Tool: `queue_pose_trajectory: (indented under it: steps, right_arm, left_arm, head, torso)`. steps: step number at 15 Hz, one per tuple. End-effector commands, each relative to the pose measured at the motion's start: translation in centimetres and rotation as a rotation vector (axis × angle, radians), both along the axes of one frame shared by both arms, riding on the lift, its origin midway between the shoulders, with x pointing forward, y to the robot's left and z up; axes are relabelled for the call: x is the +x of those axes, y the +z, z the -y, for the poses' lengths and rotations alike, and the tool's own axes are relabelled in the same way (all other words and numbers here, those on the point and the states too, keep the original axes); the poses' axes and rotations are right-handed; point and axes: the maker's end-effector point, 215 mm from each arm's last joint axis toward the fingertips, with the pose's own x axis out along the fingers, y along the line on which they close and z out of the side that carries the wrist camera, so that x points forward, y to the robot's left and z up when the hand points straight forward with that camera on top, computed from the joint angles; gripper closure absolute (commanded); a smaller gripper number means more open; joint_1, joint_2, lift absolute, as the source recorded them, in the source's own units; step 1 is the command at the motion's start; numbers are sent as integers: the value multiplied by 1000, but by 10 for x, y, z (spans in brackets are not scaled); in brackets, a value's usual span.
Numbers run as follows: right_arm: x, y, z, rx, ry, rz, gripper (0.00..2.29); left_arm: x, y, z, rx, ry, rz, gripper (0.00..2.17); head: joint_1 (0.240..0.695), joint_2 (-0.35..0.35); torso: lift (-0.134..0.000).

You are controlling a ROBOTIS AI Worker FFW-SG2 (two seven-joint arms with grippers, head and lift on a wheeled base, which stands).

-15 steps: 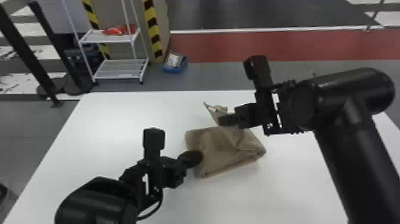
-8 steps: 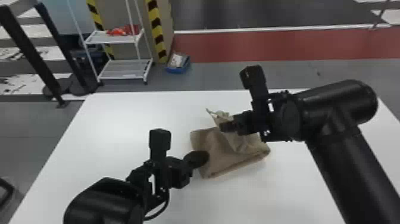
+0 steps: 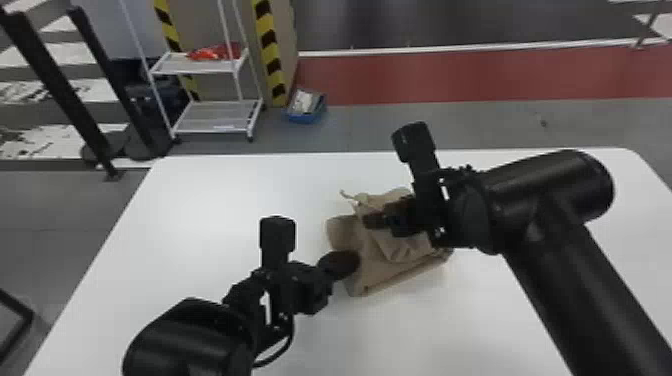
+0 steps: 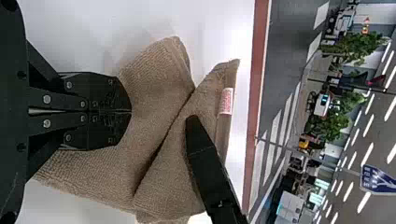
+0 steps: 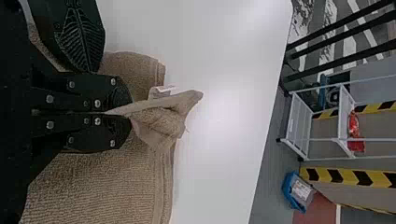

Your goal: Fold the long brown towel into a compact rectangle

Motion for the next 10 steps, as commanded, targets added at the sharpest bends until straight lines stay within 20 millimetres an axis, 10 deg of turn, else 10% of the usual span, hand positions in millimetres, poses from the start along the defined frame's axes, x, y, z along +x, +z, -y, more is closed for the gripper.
queue_pose_trajectory:
  steps: [1,5,10]
  right_arm:
    - [-1,-1,-7,16,8,9,1052]
    - [-3,15,-29,169,23,32,29]
    - [-20,50,-26,300,1,66,49]
  left_arm:
    - [1,-3,4,1,-5,-2,1986]
    - [3,-1,3,3,-4,1,1986]
    - [3,-2,0,5,6,0,1986]
  head:
    - [695,123]
    - [695,130]
    - [695,160]
  torso:
    - [-116]
    - [-116]
    - [-116]
